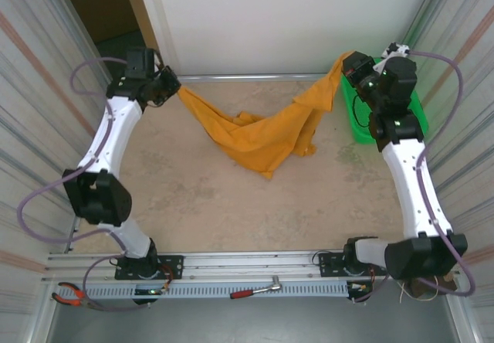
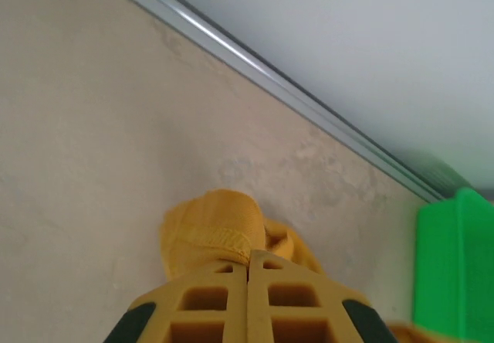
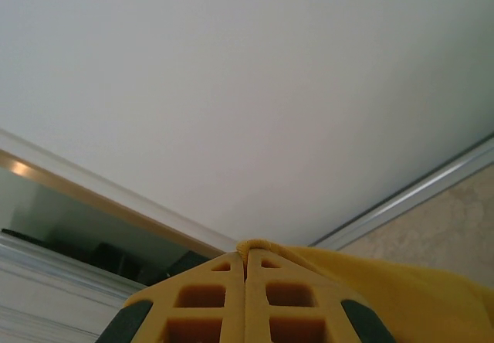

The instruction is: Fold the inside-out t-shirt

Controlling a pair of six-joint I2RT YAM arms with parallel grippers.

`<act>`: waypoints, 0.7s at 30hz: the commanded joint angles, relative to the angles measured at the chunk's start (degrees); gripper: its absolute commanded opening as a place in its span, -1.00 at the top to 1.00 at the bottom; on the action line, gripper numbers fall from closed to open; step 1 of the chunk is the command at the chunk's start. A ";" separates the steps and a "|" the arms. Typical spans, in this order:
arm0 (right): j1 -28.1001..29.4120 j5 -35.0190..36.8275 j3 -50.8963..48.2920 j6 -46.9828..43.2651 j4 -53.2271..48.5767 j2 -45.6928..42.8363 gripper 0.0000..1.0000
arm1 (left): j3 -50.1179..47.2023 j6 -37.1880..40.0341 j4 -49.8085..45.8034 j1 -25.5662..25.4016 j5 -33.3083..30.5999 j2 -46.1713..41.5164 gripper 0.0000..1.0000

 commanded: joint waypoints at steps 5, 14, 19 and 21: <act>3.52 1.02 2.12 0.05 4.56 4.40 1.00 | -7.06 -3.79 6.88 1.86 2.91 -12.03 1.00; 7.06 4.49 3.15 -1.19 3.94 1.85 1.00 | 6.21 5.65 -4.41 4.53 4.94 5.73 -0.20; 9.88 5.50 3.73 -2.16 4.44 1.62 1.00 | -15.14 1.33 4.99 1.12 4.22 -6.75 -0.23; 11.15 6.08 3.90 -2.45 4.93 1.47 1.00 | -25.51 -4.20 9.78 -3.03 3.05 -13.82 -0.22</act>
